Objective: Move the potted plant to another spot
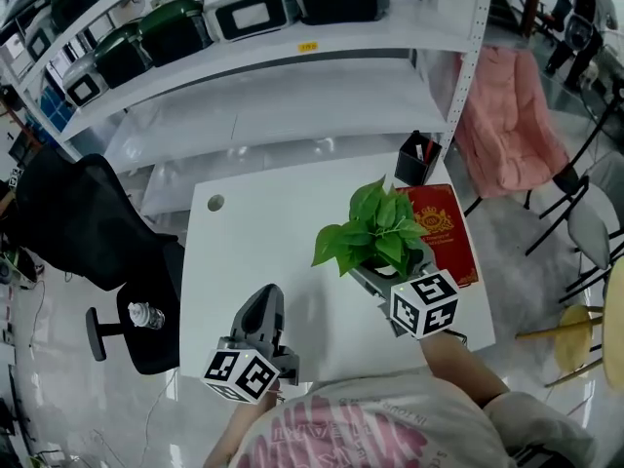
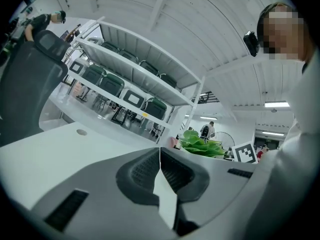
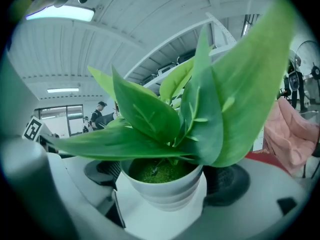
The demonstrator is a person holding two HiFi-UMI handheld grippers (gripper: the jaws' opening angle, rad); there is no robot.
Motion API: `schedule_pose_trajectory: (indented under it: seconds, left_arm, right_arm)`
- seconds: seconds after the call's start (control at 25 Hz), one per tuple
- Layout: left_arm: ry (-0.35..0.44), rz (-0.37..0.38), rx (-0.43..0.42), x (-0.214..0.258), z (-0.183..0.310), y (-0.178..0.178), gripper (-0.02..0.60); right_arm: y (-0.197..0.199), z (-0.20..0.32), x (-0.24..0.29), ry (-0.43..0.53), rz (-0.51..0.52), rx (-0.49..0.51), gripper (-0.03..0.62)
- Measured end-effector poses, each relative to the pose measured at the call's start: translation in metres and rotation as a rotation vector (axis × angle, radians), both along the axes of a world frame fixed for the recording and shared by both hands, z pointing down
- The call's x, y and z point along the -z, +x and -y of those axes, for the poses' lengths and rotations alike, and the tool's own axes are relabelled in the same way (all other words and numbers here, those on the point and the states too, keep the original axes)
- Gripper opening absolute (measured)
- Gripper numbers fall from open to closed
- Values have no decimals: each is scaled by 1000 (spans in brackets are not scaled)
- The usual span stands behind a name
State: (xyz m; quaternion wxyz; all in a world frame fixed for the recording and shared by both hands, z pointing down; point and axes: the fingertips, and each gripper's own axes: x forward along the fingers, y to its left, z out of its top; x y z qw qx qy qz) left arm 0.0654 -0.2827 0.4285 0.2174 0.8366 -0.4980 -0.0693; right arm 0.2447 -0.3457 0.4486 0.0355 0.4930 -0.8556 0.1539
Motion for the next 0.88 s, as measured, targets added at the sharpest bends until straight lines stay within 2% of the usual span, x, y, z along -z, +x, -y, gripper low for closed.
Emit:
schedule_pose_trajectory:
  seconds: [0.52,0.88]
  left_arm:
    - [114,-28,16,59,-47,4,25]
    - [147,-52,33,63,-65,8,25]
  right_arm:
    - [12,-62,81,126,-19,5,525]
    - [12,-81,87,151,-20,30,525]
